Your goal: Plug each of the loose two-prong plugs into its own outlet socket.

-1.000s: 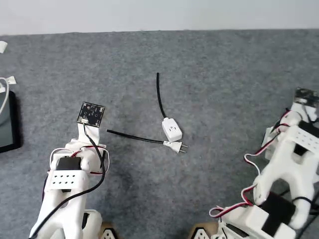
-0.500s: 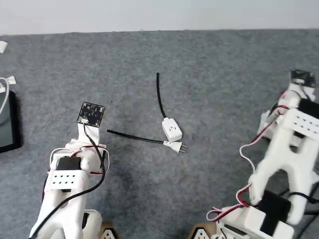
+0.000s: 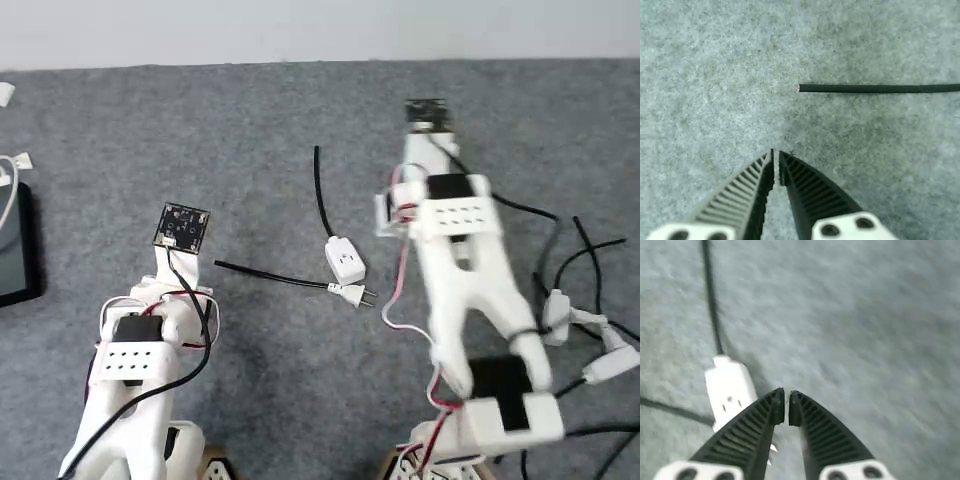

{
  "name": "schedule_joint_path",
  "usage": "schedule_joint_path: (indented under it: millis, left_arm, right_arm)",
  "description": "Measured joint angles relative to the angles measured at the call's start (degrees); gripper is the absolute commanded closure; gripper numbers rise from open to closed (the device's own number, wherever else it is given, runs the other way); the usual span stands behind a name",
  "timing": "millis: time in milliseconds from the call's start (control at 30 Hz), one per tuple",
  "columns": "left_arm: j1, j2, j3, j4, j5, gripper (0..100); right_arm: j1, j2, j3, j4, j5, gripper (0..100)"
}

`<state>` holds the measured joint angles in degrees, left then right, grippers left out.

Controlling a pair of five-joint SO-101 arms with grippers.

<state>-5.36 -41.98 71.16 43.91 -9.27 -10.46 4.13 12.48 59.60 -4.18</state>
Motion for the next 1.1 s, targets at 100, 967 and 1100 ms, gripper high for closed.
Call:
schedule_joint_path:
  millis: [100, 967, 1100]
  left_arm:
    - [0.0, 0.0, 0.0, -0.5, 1.8, 98]
    - [36.3, 55.5, -54.9, 5.2, 50.9, 83]
    - [36.3, 61.5, -62.6, 9.8, 55.8, 83]
  right_arm:
    - [-1.9, 5.6, 0.0, -4.6, 0.0, 99.0]
    - [17.1, 4.5, 5.0, -1.6, -3.7, 99.0]
    - [17.3, 4.5, 5.0, -2.3, -3.5, 99.0]
